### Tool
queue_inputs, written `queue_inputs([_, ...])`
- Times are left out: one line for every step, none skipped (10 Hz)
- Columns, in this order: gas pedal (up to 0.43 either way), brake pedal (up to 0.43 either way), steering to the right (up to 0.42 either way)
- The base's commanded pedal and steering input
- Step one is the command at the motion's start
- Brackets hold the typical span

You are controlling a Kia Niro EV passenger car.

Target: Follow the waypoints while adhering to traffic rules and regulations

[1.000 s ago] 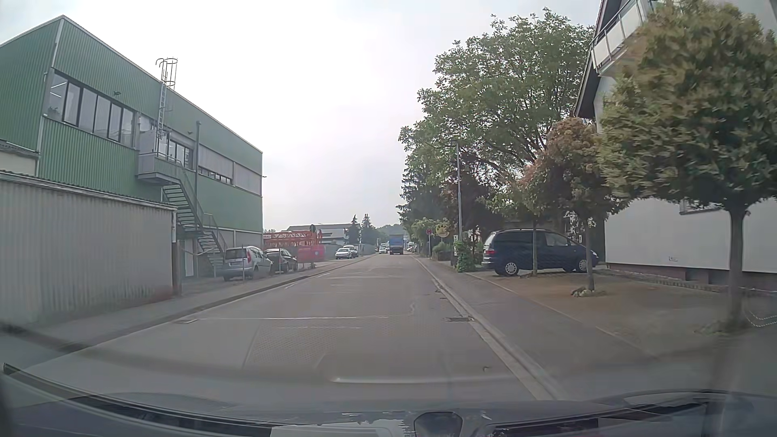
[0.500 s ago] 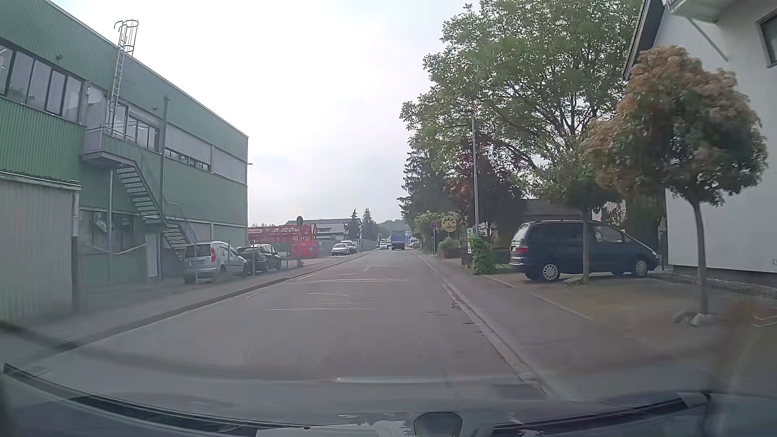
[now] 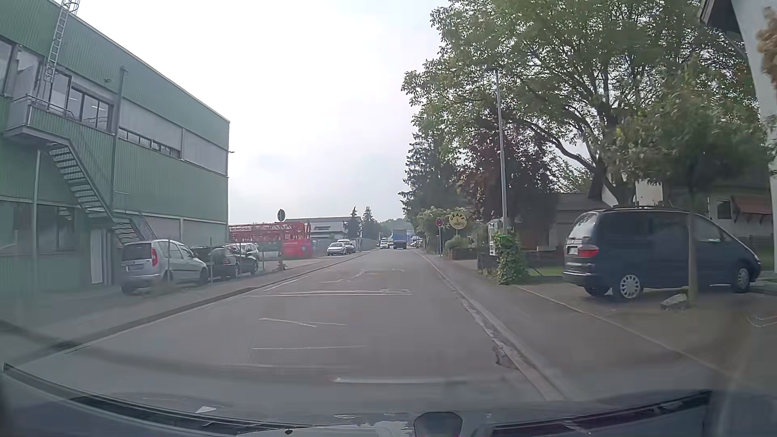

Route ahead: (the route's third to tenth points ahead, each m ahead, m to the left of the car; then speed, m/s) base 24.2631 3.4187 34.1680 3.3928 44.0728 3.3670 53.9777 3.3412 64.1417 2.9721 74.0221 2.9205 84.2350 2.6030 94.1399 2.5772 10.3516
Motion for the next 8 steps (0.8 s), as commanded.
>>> queue_inputs([0.197, 0.0, -0.005])
queue_inputs([0.197, 0.0, -0.005])
queue_inputs([0.197, 0.0, -0.005])
queue_inputs([0.197, 0.0, -0.005])
queue_inputs([0.197, 0.0, -0.004])
queue_inputs([0.197, 0.0, -0.003])
queue_inputs([0.197, 0.0, -0.003])
queue_inputs([0.197, 0.0, -0.003])
